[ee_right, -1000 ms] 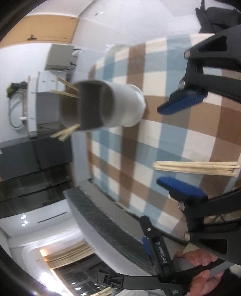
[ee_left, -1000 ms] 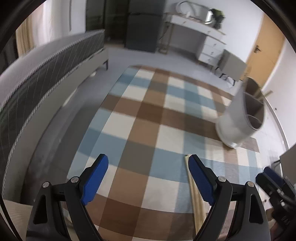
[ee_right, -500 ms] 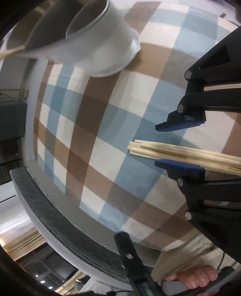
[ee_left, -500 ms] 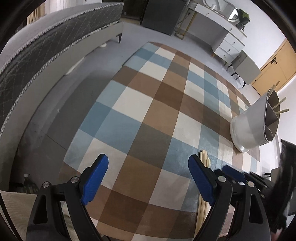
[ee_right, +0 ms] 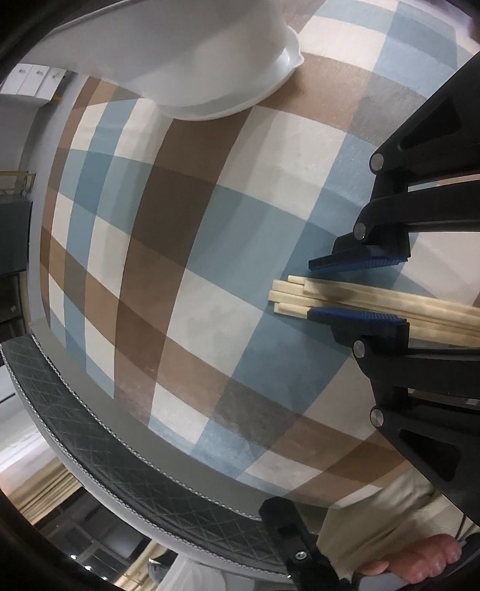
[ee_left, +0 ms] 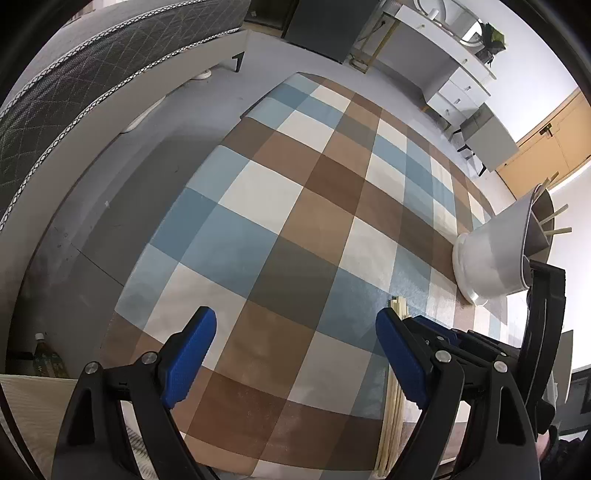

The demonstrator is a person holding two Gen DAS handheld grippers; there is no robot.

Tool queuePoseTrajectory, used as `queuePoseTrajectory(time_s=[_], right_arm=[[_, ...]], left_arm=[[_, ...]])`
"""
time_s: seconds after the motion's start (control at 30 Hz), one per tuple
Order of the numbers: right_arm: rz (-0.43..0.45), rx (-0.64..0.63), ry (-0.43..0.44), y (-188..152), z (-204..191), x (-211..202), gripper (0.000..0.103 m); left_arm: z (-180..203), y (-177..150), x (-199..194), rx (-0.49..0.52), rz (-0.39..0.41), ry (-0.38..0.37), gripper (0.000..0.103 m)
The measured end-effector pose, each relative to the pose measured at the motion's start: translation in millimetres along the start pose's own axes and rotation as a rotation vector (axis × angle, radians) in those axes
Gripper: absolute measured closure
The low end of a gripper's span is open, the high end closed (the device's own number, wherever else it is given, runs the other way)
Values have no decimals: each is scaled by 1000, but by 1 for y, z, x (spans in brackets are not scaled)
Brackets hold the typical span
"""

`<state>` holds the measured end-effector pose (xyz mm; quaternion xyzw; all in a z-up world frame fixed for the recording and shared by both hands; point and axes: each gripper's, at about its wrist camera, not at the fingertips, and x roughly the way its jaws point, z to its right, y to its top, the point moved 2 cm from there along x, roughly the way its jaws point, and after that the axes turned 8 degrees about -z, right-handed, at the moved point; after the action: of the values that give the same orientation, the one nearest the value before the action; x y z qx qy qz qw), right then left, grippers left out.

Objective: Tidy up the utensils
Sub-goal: 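Lower the right tool onto the bundle and close on a chopstick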

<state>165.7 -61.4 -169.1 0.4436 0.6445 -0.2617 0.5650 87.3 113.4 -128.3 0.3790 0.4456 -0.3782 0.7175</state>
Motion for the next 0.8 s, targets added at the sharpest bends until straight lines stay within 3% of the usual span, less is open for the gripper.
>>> queuePoseTrajectory(time_s=[0.03,0.23,0.5,0.7,0.8], right_arm=[[-2,4,-1,0,1,1,96],[43,22,16,-2,3,-3,97],[205,114,67,-15,21,-40,97],[337,197,115,-31,38,-76,97],[402,230,135,-44,47,-91,97]], left_arm=[[0,0,0,1,1,2,18],[1,0,3,18,0,24,18],[13,-6,14,69,-26,32,18],[36,-16,31,151,-101,22,18],[49,-24,40,220,-115,64,18]])
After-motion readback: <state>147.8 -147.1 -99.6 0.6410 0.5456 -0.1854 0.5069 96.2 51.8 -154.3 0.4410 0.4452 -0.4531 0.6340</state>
